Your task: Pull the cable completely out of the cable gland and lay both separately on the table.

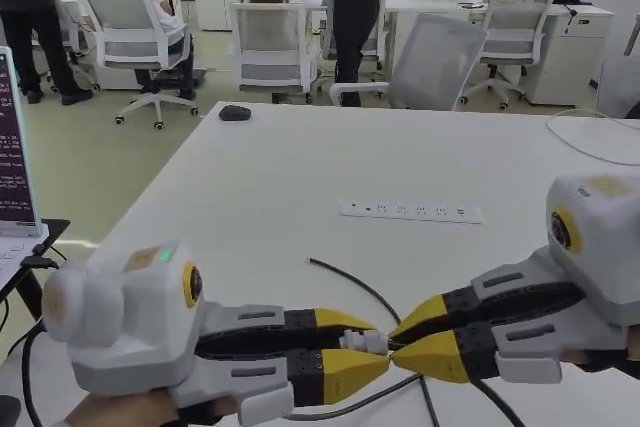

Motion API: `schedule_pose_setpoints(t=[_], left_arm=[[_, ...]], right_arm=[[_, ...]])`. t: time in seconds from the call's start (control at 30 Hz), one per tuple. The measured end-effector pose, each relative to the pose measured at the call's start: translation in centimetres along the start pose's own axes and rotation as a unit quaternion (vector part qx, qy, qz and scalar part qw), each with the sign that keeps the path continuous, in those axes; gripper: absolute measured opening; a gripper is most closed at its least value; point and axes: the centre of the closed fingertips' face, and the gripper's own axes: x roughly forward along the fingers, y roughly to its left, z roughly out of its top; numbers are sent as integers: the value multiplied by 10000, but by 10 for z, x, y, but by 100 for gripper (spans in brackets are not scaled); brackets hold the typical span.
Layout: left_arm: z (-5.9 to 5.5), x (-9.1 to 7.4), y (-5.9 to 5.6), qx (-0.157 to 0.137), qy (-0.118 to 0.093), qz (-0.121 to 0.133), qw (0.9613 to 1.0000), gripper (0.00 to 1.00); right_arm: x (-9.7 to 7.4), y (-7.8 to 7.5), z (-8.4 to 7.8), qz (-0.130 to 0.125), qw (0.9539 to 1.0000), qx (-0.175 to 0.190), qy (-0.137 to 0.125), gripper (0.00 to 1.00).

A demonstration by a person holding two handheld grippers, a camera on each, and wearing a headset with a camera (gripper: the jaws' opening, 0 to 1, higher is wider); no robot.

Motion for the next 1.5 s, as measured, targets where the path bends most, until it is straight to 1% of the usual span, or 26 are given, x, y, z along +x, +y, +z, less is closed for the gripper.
schedule_pose_setpoints(t=[0.1,0.23,0.3,0.4,0.53,0.63,0.77,0.97,1.03,1.17,1.23,1.27,1.33,1.4,1.5], left_arm=[[-1,-1,2,-8,30,30,10000,16],[-5,0,3,4,103,62,9999,16],[-6,-1,4,16,136,81,9999,16],[-9,-2,7,9,178,143,9997,16],[-10,-5,8,-14,206,187,9996,16],[-12,-6,7,-9,241,193,9995,16],[-14,-6,7,-15,276,218,9994,16],[-14,-8,7,-29,265,231,9994,16],[-13,-8,6,-41,248,243,9994,16],[-12,-11,9,-76,244,271,9993,16],[-13,-12,9,-89,244,281,9993,16],[-12,-12,8,-93,244,285,9993,16],[-12,-12,8,-97,239,291,9992,16],[-12,-13,8,-112,225,305,9992,16],[-12,-12,6,-155,252,308,9991,16]], right_arm=[[-1,-2,-1,-15,9999,35,-101,3],[0,-4,-4,-37,9999,59,-131,3],[-1,-6,-7,-80,9999,69,-103,3],[-4,-10,-13,-151,9998,84,-21,3],[-10,-14,-27,-282,9992,-51,262,3],[-12,-14,-33,-317,9989,-64,352,3],[-17,-20,-47,-419,9972,-144,609,3],[-24,-26,-65,-545,9947,-163,856,3],[-27,-28,-70,-594,9940,-139,910,3],[-31,-32,-79,-680,9931,-47,954,3],[-31,-34,-84,-720,9920,-15,1039,3],[-33,-36,-90,-768,9902,-36,1164,3],[-34,-38,-96,-807,9883,-69,1289,3],[-35,-40,-99,-823,9881,-48,1295,3],[-35,-41,-99,-833,9892,65,1207,3]])
